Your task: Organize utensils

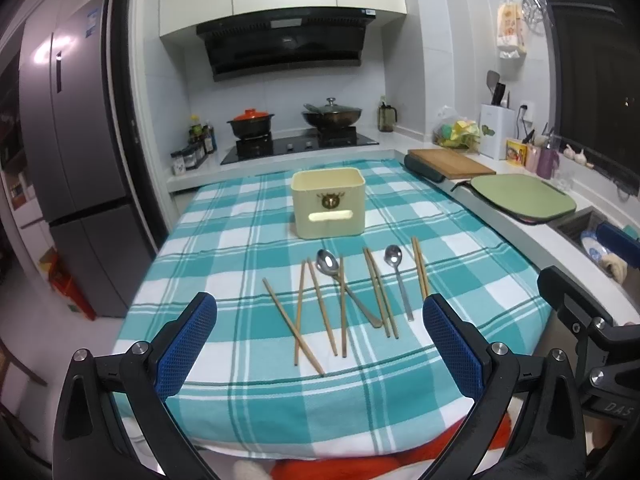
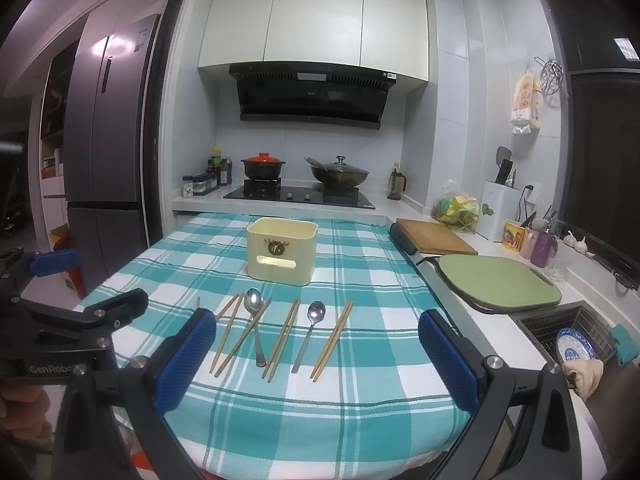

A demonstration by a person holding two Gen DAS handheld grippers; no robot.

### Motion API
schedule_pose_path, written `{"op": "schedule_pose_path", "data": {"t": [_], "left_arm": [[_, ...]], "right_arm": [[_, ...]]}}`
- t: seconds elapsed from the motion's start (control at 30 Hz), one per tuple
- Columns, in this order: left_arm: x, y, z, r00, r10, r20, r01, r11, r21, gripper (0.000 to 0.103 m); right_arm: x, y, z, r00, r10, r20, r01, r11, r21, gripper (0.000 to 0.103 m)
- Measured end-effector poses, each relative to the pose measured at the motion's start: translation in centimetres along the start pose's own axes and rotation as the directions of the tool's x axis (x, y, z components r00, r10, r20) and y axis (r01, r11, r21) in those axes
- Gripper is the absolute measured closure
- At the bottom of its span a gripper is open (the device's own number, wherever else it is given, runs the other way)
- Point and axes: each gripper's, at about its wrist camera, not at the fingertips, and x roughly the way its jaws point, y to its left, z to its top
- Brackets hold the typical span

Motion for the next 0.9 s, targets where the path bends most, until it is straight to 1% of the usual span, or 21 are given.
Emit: {"op": "schedule_pose_path", "data": {"t": [0.47,0.9], "left_arm": [[0.4,-0.6,0.2,1.0,0.019,0.0,-0.019,1.0,0.017,0.0],[0.8,-0.6,0.3,1.0,0.02,-0.002,-0.02,1.0,0.018,0.0]], "right_arm": [[0.3,-0.3,0.0,1.0,-0.001,-0.008,0.001,1.0,0.003,0.0],[1.0,-0.5,0.3,1.0,-0.001,-0.021,0.001,1.0,0.0,0.0]]}}
